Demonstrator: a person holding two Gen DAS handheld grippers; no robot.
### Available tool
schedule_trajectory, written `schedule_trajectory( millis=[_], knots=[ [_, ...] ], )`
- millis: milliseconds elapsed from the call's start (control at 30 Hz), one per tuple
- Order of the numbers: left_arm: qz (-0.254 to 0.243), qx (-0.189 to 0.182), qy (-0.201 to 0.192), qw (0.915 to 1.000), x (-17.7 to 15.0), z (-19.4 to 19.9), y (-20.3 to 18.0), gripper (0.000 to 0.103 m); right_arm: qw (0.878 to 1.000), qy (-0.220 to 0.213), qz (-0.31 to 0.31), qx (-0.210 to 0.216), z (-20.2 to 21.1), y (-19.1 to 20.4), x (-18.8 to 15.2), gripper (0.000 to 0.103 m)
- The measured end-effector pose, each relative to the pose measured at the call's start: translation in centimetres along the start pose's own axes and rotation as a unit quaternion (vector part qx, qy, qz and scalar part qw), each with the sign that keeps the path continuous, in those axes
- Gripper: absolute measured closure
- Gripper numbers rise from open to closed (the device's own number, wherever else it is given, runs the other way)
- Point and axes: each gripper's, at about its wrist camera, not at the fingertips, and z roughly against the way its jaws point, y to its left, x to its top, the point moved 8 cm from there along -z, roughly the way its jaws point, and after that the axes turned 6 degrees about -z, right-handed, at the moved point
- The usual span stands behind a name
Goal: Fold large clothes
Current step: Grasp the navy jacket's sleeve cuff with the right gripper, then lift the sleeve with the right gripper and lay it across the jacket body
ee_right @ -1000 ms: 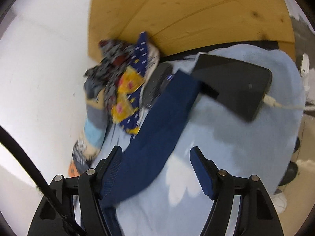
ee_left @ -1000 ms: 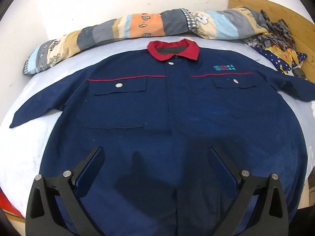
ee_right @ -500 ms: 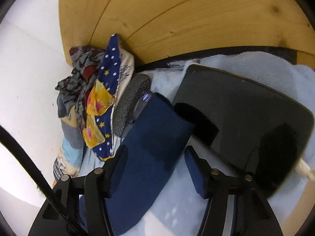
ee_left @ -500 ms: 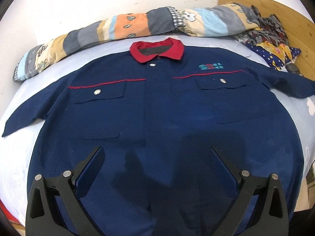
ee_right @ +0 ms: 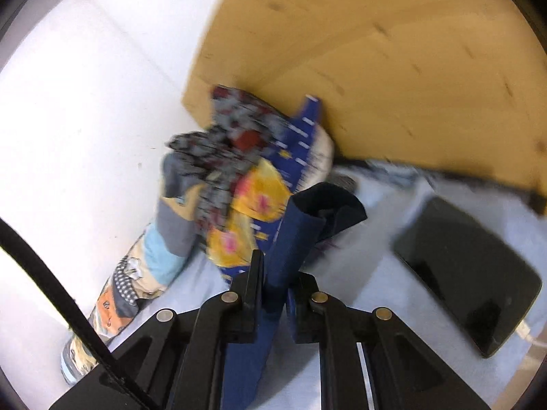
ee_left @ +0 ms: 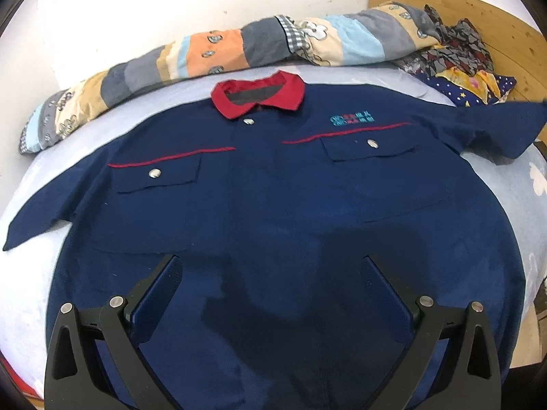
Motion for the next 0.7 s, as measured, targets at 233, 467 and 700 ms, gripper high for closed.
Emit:
schedule_trajectory(
  millis=[233,467,700],
  knots=[
    [0.03,0.007,-0.015,0.9994,-0.1,1.2,2.6,0.0,0.997,-0.011,0.058,0.058,2.4,13.5,0.0,0.091],
    [0.053,0.006,-0.022,0.9983,-0.2,2.1,4.6,0.0,0.984,-0.009,0.131,0.117,4.7,28.9,-2.6,0.091],
    [0.076,0.005,-0.04,0.9963,-0.1,3.8,6.4,0.0,0.963,0.009,0.197,0.185,7.2,42.9,-7.5,0.091]
  ],
)
